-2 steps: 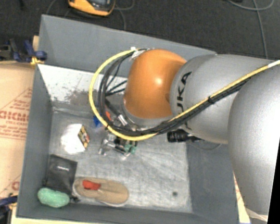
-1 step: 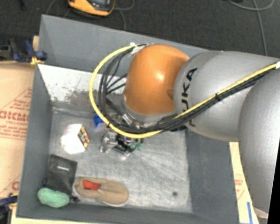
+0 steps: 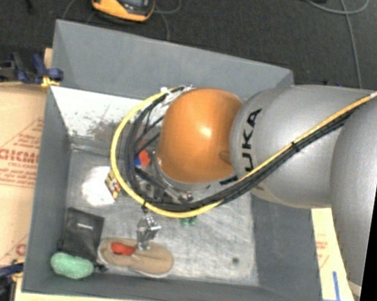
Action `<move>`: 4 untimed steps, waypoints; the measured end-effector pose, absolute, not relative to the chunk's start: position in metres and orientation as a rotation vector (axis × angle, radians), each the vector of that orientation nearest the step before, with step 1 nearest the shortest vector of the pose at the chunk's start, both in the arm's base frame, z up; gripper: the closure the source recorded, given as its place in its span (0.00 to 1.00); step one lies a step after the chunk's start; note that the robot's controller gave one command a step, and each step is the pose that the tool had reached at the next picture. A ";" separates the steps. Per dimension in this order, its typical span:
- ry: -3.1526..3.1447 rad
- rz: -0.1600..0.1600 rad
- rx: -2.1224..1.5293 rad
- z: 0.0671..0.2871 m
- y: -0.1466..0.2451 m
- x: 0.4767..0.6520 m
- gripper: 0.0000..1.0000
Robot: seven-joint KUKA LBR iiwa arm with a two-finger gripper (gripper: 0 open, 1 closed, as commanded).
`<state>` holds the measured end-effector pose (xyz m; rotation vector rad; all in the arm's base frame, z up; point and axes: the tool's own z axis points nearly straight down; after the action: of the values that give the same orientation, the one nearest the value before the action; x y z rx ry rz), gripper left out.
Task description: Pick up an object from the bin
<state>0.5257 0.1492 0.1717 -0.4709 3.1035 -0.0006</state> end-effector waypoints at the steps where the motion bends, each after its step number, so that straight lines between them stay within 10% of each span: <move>1: 3.077 0.001 -0.632 0.169 0.153 0.513 0.00; 2: 2.942 0.012 -1.039 0.080 0.107 0.498 1.00; 3: 2.943 0.012 -1.037 0.080 0.107 0.498 1.00; 4: 2.976 0.003 -1.010 0.124 0.102 0.489 1.00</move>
Offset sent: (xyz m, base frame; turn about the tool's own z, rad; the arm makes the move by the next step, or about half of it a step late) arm -0.0335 -0.0495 -0.1017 -0.3785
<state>0.4891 0.1022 0.1244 -1.0102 2.9759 0.0025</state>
